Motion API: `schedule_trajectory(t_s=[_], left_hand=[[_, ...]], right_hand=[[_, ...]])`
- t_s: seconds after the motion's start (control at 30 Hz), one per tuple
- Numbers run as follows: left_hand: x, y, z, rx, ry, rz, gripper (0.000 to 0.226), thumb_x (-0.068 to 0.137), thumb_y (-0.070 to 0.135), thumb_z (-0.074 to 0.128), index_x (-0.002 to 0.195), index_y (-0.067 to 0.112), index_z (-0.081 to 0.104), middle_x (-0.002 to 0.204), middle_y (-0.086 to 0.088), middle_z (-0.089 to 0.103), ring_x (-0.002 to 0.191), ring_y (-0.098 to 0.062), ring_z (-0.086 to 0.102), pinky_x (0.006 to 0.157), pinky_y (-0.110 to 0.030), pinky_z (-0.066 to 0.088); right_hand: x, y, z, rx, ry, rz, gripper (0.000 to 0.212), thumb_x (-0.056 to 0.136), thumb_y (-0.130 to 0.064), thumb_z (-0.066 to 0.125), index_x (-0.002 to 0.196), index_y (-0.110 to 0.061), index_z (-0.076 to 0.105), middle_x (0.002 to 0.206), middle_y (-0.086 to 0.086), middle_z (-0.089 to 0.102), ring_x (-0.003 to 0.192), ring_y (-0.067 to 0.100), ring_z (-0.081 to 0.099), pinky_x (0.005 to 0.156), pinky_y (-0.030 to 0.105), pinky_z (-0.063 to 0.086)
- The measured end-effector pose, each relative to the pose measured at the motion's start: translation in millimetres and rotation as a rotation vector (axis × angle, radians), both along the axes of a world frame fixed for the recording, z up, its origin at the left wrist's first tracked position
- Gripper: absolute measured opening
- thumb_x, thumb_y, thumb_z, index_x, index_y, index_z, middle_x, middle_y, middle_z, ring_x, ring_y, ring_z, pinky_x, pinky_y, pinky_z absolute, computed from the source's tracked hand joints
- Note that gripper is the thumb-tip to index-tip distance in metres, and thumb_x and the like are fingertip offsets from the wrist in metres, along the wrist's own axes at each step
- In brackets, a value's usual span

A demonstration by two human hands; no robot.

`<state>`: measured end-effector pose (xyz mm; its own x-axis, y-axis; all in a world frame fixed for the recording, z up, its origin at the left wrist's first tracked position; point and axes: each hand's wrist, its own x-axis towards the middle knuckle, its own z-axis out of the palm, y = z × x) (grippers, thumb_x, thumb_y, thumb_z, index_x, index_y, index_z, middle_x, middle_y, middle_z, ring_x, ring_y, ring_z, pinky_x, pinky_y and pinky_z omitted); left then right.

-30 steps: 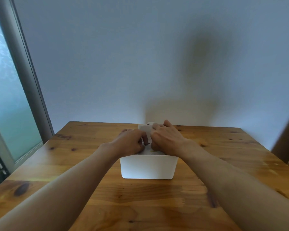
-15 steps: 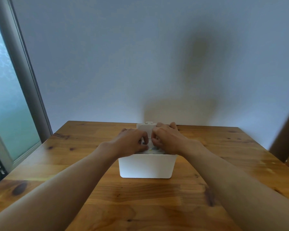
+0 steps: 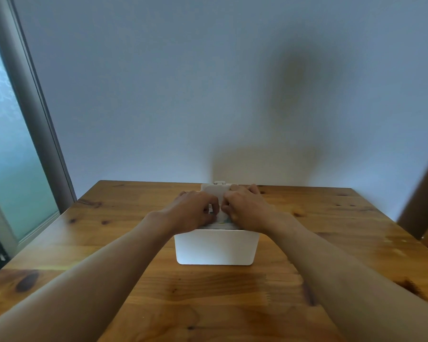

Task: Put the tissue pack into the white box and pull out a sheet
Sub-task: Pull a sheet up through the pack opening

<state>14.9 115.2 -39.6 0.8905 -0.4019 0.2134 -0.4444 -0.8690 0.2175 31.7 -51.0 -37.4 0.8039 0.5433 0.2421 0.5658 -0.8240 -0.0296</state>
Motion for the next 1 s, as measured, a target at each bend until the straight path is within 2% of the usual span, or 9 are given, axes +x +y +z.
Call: schedule_trajectory(t_s=[0.17,0.33,0.4,0.5,0.57,0.63,0.7,0.83,1.0], left_hand=[[1.0,0.7,-2.7,-0.033,-0.017,-0.007,0.011,0.09,0.032,0.056,0.093,0.023,0.062,0.077,0.009,0.055,0.075,-0.014,0.052,0.075,-0.027,0.034],[2.7,0.3,-2.4,-0.059,0.004,-0.012,0.014,0.091,0.034,0.055,0.093,0.023,0.063,0.083,0.005,0.061,0.079,-0.016,0.058,0.074,-0.031,0.045],[4.6,0.9,-3.0,-0.075,0.013,-0.024,0.012,0.092,0.032,0.054,0.085,0.026,0.062,0.078,0.006,0.061,0.075,-0.015,0.058,0.069,-0.03,0.047],[5.7,1.8,-4.9,-0.08,-0.008,-0.051,0.026,0.093,0.025,0.053,0.068,0.033,0.051,0.066,0.013,0.053,0.061,-0.008,0.052,0.058,-0.022,0.038],[7.1,2.8,-6.4,-0.096,-0.011,-0.055,0.032,0.093,0.022,0.05,0.063,0.033,0.048,0.065,0.01,0.053,0.058,-0.009,0.051,0.055,-0.024,0.039],[8.1,4.2,-8.3,-0.113,-0.012,-0.063,0.028,0.094,0.022,0.047,0.067,0.028,0.052,0.067,0.005,0.056,0.058,-0.013,0.052,0.055,-0.029,0.044],[7.2,4.6,-9.0,-0.141,-0.026,-0.075,0.026,0.095,0.022,0.044,0.07,0.027,0.052,0.066,0.008,0.055,0.057,-0.011,0.052,0.054,-0.025,0.041],[2.6,3.4,-6.4,-0.215,-0.068,-0.097,0.025,0.097,0.018,0.043,0.074,0.027,0.049,0.067,0.012,0.05,0.057,-0.009,0.049,0.054,-0.018,0.035],[-1.1,2.7,-3.0,-0.273,-0.082,-0.142,0.019,0.099,0.016,0.038,0.1,0.022,0.056,0.072,0.018,0.049,0.058,-0.004,0.052,0.054,-0.012,0.038]], right_hand=[[-1.6,0.6,-1.7,-0.022,0.0,0.011,0.013,0.097,-0.014,0.041,0.106,-0.008,0.049,0.111,0.012,0.048,0.101,0.027,0.048,0.09,0.037,0.029],[-1.4,0.4,-0.2,0.015,-0.053,0.023,0.01,0.095,-0.008,0.041,0.103,-0.008,0.048,0.108,0.011,0.046,0.095,0.026,0.046,0.086,0.034,0.027],[-1.2,0.2,-0.7,0.036,-0.063,0.016,0.01,0.096,-0.008,0.042,0.103,-0.009,0.048,0.108,0.011,0.046,0.095,0.025,0.045,0.085,0.034,0.027],[-0.4,-0.8,-0.9,0.077,-0.042,0.018,0.01,0.098,-0.012,0.04,0.103,-0.011,0.049,0.107,0.008,0.045,0.097,0.023,0.045,0.087,0.034,0.027],[-0.8,-1.3,-0.5,0.111,0.003,0.021,0.014,0.1,-0.02,0.037,0.101,-0.014,0.05,0.104,0.003,0.044,0.097,0.02,0.044,0.089,0.034,0.026],[-1.7,-2.0,-0.7,0.141,0.041,0.028,0.019,0.099,-0.027,0.036,0.096,-0.017,0.052,0.101,0.0,0.044,0.098,0.017,0.044,0.09,0.035,0.027],[-3.3,-2.3,-0.8,0.172,0.065,0.037,0.019,0.096,-0.031,0.04,0.091,-0.02,0.054,0.099,-0.001,0.047,0.099,0.016,0.043,0.091,0.036,0.027],[-2.9,-2.6,-1.6,0.178,0.06,0.039,0.008,0.094,-0.03,0.046,0.088,-0.025,0.048,0.099,-0.003,0.047,0.1,0.017,0.039,0.093,0.037,0.029],[-2.2,-5.6,-4.9,0.247,0.037,0.067,0.01,0.098,-0.028,0.046,0.089,-0.023,0.048,0.104,-0.002,0.053,0.1,0.015,0.037,0.089,0.033,0.028]])
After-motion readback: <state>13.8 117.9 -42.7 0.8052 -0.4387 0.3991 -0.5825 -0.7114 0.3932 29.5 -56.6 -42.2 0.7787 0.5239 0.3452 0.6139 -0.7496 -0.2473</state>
